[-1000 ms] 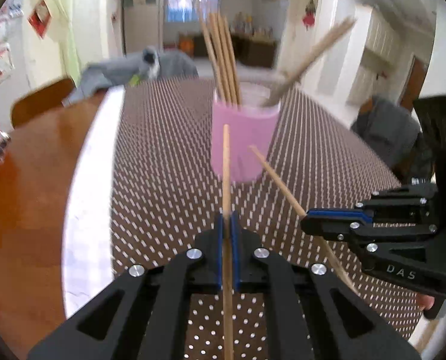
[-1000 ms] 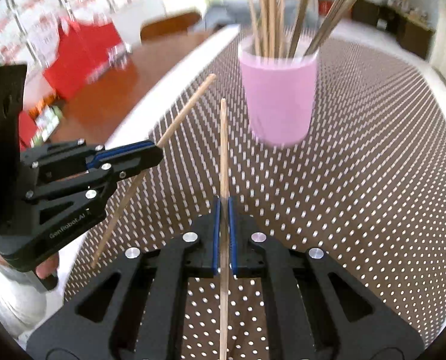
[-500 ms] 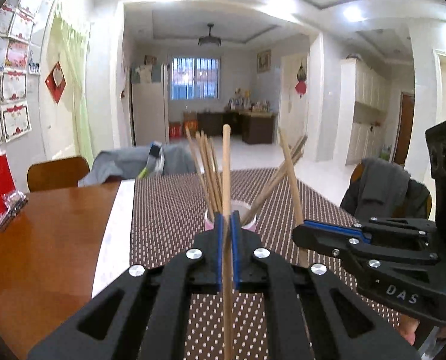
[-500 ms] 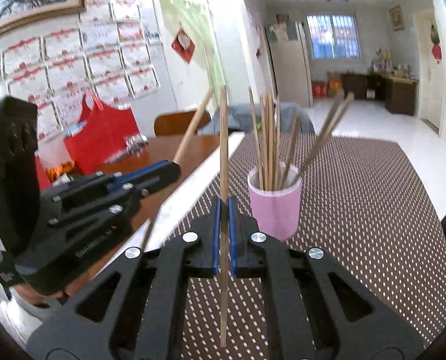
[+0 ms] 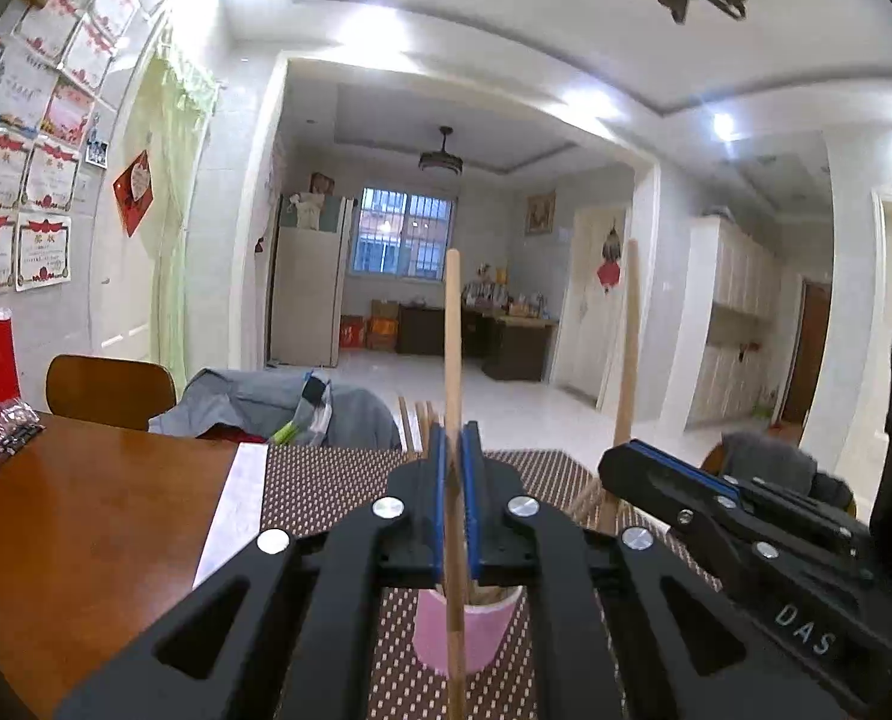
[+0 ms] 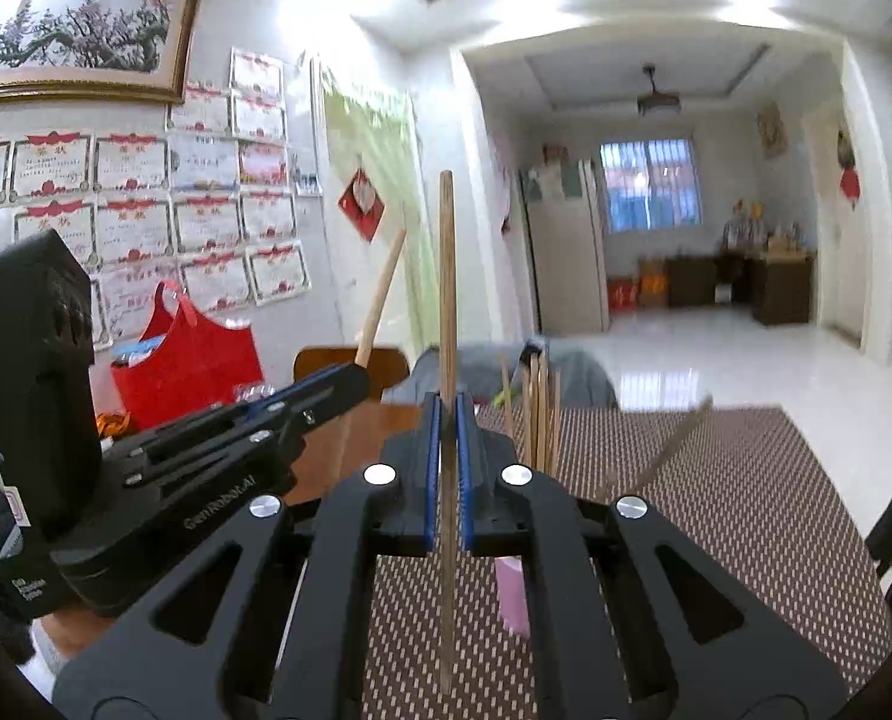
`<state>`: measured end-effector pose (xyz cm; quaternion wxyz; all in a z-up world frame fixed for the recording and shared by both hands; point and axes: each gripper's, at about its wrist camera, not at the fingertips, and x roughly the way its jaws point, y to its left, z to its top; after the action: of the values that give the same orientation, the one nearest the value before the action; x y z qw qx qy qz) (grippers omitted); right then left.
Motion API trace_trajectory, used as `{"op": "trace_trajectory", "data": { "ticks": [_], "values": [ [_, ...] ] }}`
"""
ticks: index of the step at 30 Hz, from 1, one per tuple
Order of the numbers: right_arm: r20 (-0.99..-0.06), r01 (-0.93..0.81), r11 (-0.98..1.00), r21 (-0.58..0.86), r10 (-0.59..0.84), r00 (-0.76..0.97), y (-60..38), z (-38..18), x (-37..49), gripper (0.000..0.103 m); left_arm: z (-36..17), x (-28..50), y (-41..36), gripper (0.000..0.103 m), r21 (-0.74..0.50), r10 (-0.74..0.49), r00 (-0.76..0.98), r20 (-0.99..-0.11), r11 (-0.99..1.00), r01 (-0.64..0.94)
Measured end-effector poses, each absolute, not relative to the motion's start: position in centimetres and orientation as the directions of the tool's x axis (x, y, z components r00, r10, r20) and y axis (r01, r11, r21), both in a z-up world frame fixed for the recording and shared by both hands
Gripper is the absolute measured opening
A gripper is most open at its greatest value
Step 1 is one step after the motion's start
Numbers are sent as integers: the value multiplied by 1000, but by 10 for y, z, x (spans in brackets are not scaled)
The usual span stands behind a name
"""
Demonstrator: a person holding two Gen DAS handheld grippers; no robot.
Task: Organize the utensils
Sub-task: 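Lift both held chopsticks and carry them above the pink cup, then open the left gripper over the cup while the right gripper keeps holding its chopstick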
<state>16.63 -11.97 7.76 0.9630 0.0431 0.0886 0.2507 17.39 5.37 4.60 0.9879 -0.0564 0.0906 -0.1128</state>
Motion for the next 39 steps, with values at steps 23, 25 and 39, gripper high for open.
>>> {"op": "trace_trajectory", "data": {
  "ticks": [23, 25, 39],
  "values": [
    [-55, -347, 923, 168, 360, 931, -126, 62, 233, 6, 17, 270, 53, 6, -314, -307, 951, 43, 900, 304],
    [-57, -338, 926, 168, 352, 934, -127, 59, 237, 6, 12, 275, 48, 6, -307, -298, 953, 50, 904, 299],
    [-62, -323, 929, 182, 338, 939, -129, 58, 245, 6, -11, 296, 37, 6, -284, -252, 968, 15, 927, 246]
  ]
}}
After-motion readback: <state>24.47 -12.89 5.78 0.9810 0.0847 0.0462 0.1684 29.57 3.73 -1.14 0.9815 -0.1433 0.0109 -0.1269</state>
